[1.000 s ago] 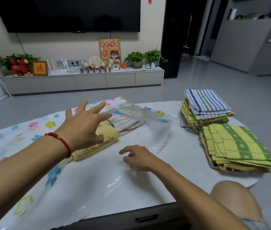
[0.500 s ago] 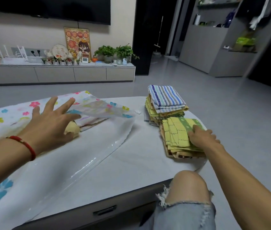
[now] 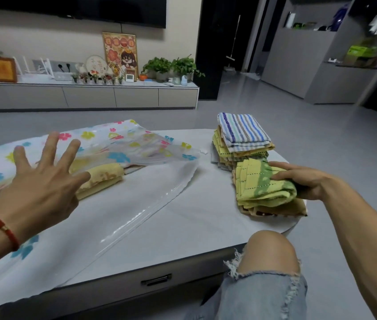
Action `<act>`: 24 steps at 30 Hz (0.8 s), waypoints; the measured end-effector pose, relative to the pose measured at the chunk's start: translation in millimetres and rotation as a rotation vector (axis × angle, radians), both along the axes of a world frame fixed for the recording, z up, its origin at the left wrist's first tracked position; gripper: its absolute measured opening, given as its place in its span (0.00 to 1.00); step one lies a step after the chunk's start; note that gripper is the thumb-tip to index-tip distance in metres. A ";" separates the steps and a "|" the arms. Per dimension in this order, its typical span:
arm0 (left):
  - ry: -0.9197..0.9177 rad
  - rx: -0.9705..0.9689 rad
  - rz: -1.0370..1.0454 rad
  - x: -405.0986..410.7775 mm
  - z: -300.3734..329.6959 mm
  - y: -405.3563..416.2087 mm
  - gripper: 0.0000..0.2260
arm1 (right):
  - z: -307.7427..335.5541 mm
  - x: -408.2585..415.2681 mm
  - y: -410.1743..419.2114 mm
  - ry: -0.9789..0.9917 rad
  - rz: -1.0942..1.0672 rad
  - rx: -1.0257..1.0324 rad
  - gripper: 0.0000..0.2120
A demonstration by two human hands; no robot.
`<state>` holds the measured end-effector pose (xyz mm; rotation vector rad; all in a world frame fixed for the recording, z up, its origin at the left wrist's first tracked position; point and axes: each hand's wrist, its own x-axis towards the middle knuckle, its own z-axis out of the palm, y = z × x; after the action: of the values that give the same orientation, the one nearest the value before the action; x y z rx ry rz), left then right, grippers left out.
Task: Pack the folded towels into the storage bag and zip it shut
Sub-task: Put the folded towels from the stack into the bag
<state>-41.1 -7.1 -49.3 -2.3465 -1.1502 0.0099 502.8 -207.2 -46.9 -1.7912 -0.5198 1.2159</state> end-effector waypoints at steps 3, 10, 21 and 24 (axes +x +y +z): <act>0.060 -0.018 0.015 -13.9 -0.5 -3.1 0.12 | 6.8 -13.7 1.6 0.038 0.031 0.077 0.23; 0.023 -0.150 0.128 -56.3 9.6 -27.2 0.15 | 28.7 -82.2 13.7 0.159 0.357 0.270 0.23; -0.179 -0.538 0.084 -79.8 84.5 -38.4 0.46 | 6.2 -288.9 116.5 0.378 0.738 0.421 0.21; -0.263 -0.556 0.093 -84.9 98.1 -42.1 0.46 | -6.6 -374.4 157.2 0.481 0.646 0.506 0.22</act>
<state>-126.0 -49.2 48.8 -2.8362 -1.5416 0.0631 128.4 -50.0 -53.5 -0.8730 -1.0508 1.6930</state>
